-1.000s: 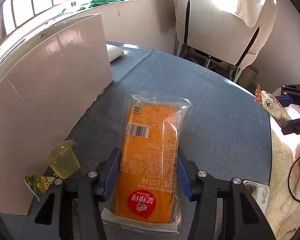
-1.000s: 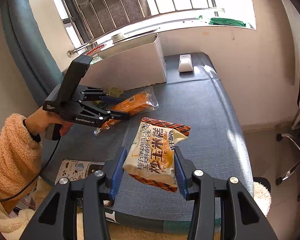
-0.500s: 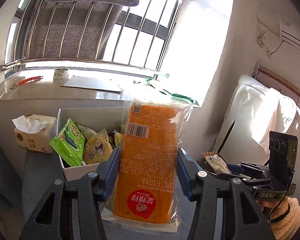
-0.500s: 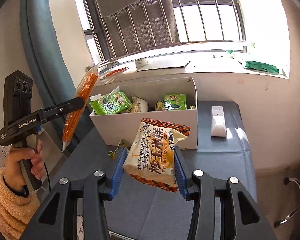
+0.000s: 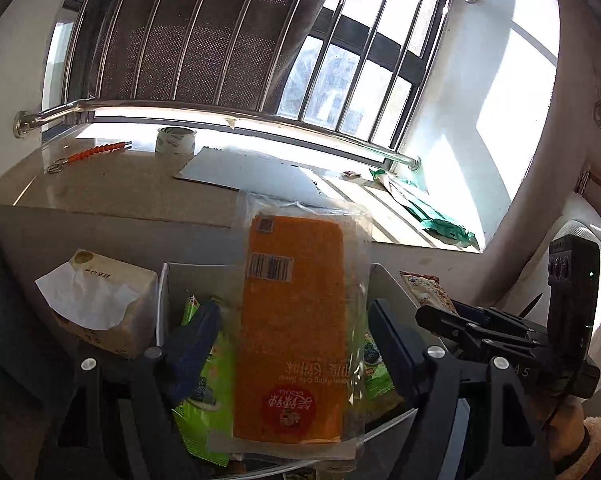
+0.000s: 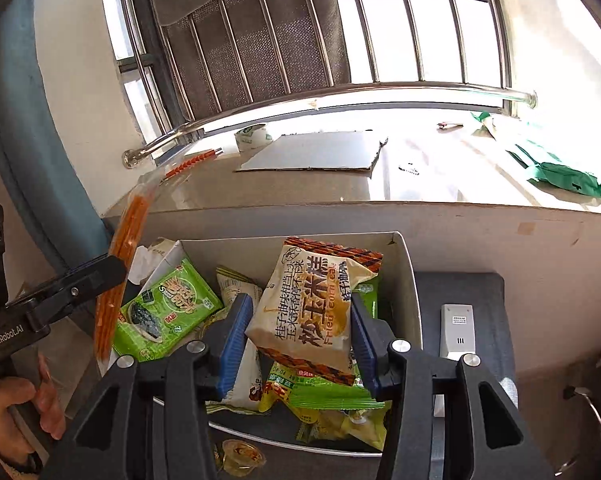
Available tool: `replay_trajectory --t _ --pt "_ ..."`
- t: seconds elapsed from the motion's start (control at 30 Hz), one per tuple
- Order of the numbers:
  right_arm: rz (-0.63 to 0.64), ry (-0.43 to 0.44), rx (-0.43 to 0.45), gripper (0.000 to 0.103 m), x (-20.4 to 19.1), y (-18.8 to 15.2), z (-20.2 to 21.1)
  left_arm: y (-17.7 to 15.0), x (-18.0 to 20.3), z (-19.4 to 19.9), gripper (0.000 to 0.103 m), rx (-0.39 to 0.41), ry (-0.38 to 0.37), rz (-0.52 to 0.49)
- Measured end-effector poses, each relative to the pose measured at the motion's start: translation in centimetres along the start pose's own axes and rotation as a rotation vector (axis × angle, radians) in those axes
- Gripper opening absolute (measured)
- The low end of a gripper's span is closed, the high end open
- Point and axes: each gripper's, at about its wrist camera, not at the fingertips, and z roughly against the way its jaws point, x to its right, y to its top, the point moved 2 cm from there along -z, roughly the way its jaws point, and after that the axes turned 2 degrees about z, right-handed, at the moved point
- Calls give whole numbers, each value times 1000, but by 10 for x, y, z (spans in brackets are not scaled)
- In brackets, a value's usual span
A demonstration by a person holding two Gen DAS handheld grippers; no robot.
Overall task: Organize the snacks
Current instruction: 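Carry both packs into the white box and open both grippers, then move both grippers back toward the pea bag and jelly cup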
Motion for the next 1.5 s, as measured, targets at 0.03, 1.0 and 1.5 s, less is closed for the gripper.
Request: replay_trajectory --t 0.03,1.0,1.5 --pt "-16 -6 -7 78 5 2 -3 -1 -4 0 103 -2 -4 21" --pt "0 129 -50 103 -56 -198 92 -178 25 158 103 83 -12 -186" --pt "91 59 -157 103 -60 -178 11 -238 -2 178 103 25 -2 -39"
